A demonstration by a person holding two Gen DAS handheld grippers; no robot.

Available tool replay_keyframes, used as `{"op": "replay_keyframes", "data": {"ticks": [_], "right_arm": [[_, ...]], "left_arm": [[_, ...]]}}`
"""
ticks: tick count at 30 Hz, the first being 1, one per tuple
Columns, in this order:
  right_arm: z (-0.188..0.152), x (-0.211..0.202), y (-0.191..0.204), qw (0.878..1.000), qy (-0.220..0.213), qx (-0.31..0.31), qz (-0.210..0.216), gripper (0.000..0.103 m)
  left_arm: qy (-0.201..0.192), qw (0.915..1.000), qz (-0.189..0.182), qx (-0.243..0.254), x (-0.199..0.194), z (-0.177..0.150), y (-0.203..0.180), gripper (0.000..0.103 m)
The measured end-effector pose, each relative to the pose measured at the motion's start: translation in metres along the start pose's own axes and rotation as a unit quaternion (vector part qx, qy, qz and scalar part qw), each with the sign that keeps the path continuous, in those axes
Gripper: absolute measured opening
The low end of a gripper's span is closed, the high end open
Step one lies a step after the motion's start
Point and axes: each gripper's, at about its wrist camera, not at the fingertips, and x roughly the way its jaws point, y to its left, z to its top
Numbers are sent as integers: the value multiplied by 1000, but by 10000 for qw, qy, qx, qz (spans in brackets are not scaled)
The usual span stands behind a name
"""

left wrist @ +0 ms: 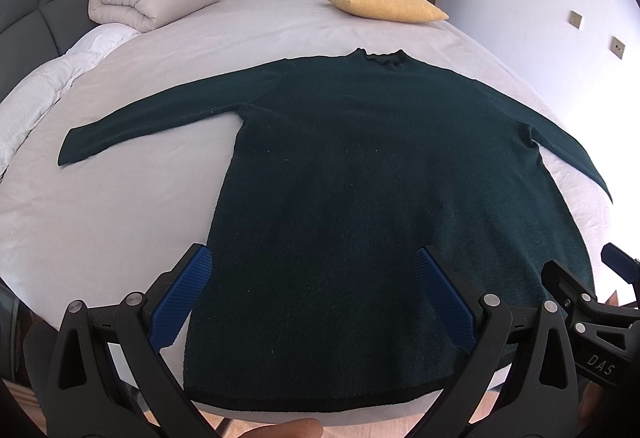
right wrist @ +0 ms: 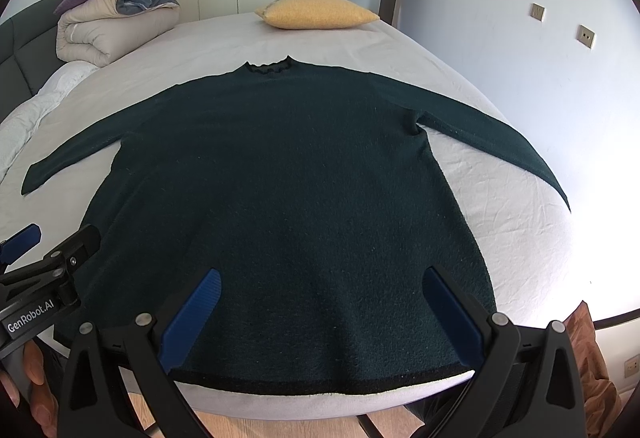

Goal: Fold small clothes

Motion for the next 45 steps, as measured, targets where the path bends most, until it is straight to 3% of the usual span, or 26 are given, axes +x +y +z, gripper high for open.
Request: {"op": "replay_keyframes", "data": {"ticks": [5, 9, 15, 17, 19, 21, 24, 27, 30, 32, 33, 38, 45], "right_arm": [[1, 5, -12, 9999, 5, 110, 30, 103], [9, 10, -48, 9983, -111, 561, 129, 103], [20, 27, -152, 9847, -93, 1741, 38, 103], [23, 34, -200, 9733, -80, 2293, 22, 103], [25, 41, -244, 9577, -118, 2870, 140, 103], [22, 50, -291, 9340, -108, 3555, 328, 103], [8, 72, -359, 8766, -29, 4726, 911, 103], [-13, 96, -421, 7888, -98, 5905, 1699, 103], [-17, 104, -455, 7394, -357, 6373, 2143, 103], [-19, 111, -468, 7111, -286, 6632, 2316, 103], [-17, 116, -475, 7015, -231, 6713, 2382, 103], [-9, 128, -487, 6873, -101, 6833, 2461, 103], [5, 150, -490, 6836, -234, 6882, 2420, 103]], "left_arm": [[21, 10000, 35, 38, 9, 3, -1, 103], [-26, 10000, -1, 92, 16, 7, -4, 103], [198, 9992, -273, 206, 41, 23, -11, 103], [268, 9989, -365, 152, 50, 32, -13, 103], [307, 9985, -433, 108, 59, 42, -15, 103], [376, 9967, -726, 24, 71, 53, -18, 103], [578, 9921, -1112, -96, 89, 63, -21, 103], [576, 9871, -1462, -312, 102, 69, -24, 103], [639, 9837, -1622, -441, 114, 72, -27, 103], [832, 9820, -1643, -409, 125, 71, -32, 103], [890, 9817, -1630, -424, 129, 71, -32, 103], [986, 9807, -1601, -528, 149, 70, -33, 103], [961, 9799, -1676, -502, 154, 70, -33, 103]]}}
